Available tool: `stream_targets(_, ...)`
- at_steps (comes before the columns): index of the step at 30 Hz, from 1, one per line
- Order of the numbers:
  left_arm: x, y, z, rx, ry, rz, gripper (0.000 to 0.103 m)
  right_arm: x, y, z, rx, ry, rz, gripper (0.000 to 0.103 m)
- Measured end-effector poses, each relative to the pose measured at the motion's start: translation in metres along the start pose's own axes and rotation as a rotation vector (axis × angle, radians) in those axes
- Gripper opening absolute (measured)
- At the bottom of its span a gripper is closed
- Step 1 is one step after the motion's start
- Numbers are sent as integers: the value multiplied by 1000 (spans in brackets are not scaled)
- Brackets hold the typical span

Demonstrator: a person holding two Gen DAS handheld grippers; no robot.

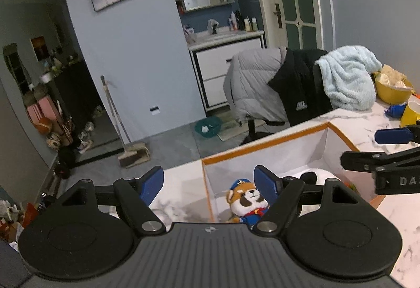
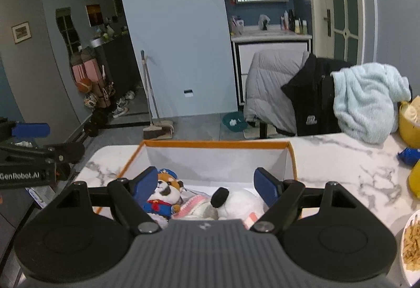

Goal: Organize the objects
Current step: 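Lower and release the dog and panda into the orange box with both tools, then move both tools back to the tape measure and pink wallet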

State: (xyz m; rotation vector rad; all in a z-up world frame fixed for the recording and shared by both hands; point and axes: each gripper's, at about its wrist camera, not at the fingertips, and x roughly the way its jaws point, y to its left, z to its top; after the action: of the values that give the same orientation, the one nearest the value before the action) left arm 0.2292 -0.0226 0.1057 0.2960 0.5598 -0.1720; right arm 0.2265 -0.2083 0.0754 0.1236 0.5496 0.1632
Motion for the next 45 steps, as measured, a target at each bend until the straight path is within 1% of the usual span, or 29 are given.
stream_targets(7, -27, 5, -1, -5, -35, 15, 92, -43, 5, -4, -18, -43, 13, 81)
stream_targets(13, -39, 14, -16, -23, -38, 20, 93, -67, 3, -25, -38, -46, 9, 83)
stream_targets(18, -37, 21, -38, -40, -12, 22, 93, -76, 0, -48, -54, -25, 13, 84)
stream_targets(25, -17, 30, -85, -79, 59, 17, 93, -77, -12, -89, -78, 51, 39, 86)
stream_targets(29, -3, 36, -121, -120, 111, 9, 93, -70, -18, -113, -64, 150, 32, 87)
stream_targets(31, 3, 36, -138, -135, 137, -5, 93, -67, -21, -121, -50, 194, 45, 88)
stream_targets(34, 9, 34, -163, -147, 166, -23, 93, -60, -27, -134, -29, 242, 49, 88)
stream_targets(39, 12, 30, -192, -174, 184, -54, 93, -47, -31, -148, -14, 315, 43, 88)
stream_targets(42, 12, 27, -207, -180, 181, -76, 93, -43, -29, -155, -18, 340, 45, 88)
stream_targets(45, 14, 23, -219, -161, 192, -93, 93, -41, -26, -161, -40, 356, 49, 88)
